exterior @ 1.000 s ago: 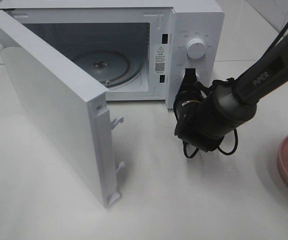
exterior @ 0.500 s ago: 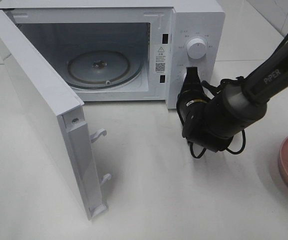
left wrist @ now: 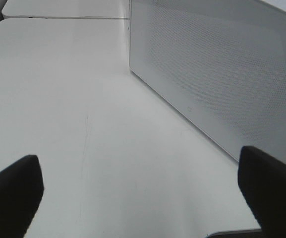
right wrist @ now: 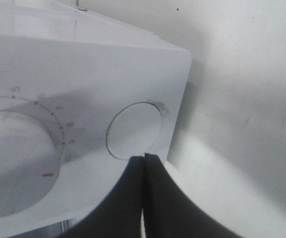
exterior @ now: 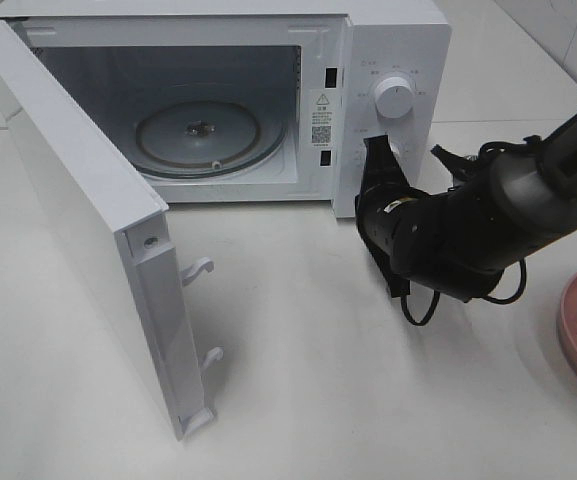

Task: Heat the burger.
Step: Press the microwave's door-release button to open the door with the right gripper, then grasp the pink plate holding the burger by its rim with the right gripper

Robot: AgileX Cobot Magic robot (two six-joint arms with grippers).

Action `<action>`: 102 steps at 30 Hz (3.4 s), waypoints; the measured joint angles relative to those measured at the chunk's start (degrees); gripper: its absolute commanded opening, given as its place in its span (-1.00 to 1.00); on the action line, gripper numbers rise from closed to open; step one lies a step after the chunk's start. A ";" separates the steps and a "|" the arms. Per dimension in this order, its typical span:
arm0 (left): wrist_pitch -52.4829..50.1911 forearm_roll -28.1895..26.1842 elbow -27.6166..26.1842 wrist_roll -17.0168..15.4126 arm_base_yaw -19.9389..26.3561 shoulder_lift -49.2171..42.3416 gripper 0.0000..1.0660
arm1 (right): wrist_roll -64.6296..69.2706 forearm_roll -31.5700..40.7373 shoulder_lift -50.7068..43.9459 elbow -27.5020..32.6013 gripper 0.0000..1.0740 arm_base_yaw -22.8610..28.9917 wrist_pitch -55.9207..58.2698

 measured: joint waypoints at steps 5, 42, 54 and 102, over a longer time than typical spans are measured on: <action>0.00 0.00 0.00 0.00 0.00 0.00 0.87 | -7.39 -0.06 -4.64 3.27 -1.00 -0.29 3.95; 0.00 0.00 0.00 0.00 0.00 0.00 0.87 | -47.50 -49.56 -30.83 5.79 -0.89 -7.45 70.02; 0.00 0.00 0.00 0.00 0.00 0.00 0.87 | -54.60 -51.17 -34.66 5.79 0.41 -13.01 80.90; 0.00 0.00 0.00 0.00 0.00 0.00 0.87 | -44.29 -62.57 -17.42 5.79 0.66 -27.44 73.74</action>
